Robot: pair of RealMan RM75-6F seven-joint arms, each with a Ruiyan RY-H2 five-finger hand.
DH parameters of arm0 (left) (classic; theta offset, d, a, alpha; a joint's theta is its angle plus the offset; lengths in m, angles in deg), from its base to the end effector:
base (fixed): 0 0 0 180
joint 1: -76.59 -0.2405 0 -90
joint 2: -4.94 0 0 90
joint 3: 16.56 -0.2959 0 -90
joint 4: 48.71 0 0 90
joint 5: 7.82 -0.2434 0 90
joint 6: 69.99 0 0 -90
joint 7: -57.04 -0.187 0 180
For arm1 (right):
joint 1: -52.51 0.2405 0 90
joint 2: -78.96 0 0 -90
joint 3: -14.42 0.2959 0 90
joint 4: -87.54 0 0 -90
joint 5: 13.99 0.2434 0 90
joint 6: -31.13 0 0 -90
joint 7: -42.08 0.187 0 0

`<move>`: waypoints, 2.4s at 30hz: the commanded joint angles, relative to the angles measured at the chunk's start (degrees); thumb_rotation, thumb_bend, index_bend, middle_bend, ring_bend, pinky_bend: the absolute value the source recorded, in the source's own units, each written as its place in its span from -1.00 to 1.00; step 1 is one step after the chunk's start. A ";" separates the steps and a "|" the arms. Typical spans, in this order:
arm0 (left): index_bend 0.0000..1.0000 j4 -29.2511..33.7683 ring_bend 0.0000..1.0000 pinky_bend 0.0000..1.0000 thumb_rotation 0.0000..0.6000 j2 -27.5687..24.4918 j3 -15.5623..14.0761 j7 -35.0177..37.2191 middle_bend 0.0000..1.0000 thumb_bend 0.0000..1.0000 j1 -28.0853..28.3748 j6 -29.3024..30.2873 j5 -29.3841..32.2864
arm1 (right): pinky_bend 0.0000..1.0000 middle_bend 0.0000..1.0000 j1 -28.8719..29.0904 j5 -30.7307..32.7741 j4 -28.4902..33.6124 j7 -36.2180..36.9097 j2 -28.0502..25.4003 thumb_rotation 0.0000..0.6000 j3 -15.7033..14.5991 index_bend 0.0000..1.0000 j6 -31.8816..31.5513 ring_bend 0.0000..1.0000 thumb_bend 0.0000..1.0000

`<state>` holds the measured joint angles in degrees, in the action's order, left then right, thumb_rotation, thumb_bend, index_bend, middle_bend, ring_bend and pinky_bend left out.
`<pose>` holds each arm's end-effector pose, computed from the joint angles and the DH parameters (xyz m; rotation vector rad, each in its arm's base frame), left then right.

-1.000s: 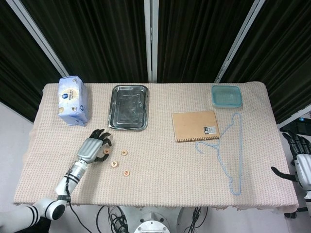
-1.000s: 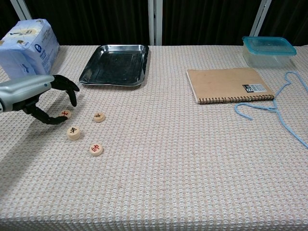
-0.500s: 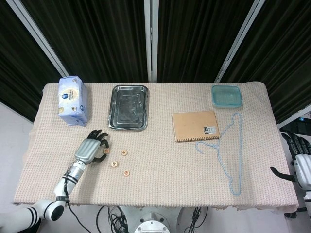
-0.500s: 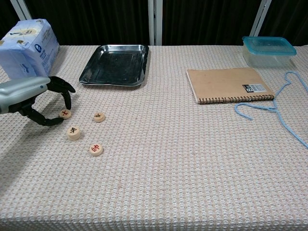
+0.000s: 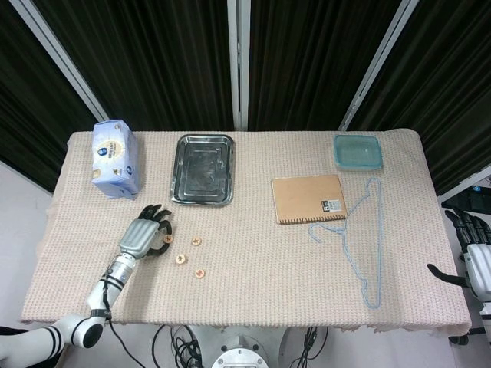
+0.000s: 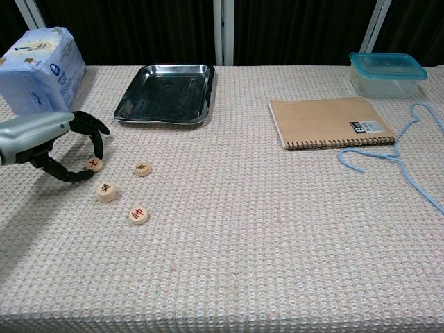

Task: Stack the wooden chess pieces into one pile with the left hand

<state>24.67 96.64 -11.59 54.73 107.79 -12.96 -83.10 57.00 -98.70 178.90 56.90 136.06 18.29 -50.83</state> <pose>-0.2697 0.3724 -0.0772 -1.7784 -1.1230 -0.9072 -0.3799 -0.2326 0.1914 1.3197 -1.0286 0.9648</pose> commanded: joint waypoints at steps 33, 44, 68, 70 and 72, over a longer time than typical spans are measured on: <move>-0.06 19.10 -1.00 -1.00 1.00 -7.44 -3.54 -4.27 -0.72 -0.40 -1.92 2.38 -1.84 | -1.00 -1.00 -0.25 -1.21 -0.24 1.46 -0.40 1.00 -0.36 -1.00 -0.74 -1.00 -0.85; -0.09 15.77 -1.00 -1.00 1.00 -5.64 -3.88 -1.33 -0.72 -0.40 -2.34 2.27 -2.56 | -1.00 -1.00 -0.05 -1.11 0.06 0.38 -0.20 1.00 -0.48 -1.00 -0.26 -1.00 -0.85; -0.16 14.70 -1.00 -1.00 1.00 -5.15 -3.71 -0.47 -0.73 -0.40 -1.92 1.01 -2.62 | -1.00 -1.00 0.16 -0.26 0.14 0.32 -0.44 1.00 -0.46 -1.00 0.70 -1.00 -0.85; -0.18 14.81 -1.00 -1.00 1.00 -5.23 -3.71 -0.49 -0.73 -0.40 -1.90 1.00 -2.68 | -1.00 -1.00 0.19 -0.15 0.19 0.26 -0.45 1.00 -0.43 -1.00 0.80 -1.00 -0.85; -0.20 14.89 -1.00 -1.00 1.00 -5.28 -3.69 -0.48 -0.73 -0.40 -1.91 1.04 -2.70 | -1.00 -1.00 0.18 -0.13 0.25 0.22 -0.46 1.00 -0.42 -1.00 0.79 -1.00 -0.85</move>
<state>39.56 91.36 -15.28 54.25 105.88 -11.92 -85.80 57.18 -98.82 179.15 57.12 135.60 17.87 -50.04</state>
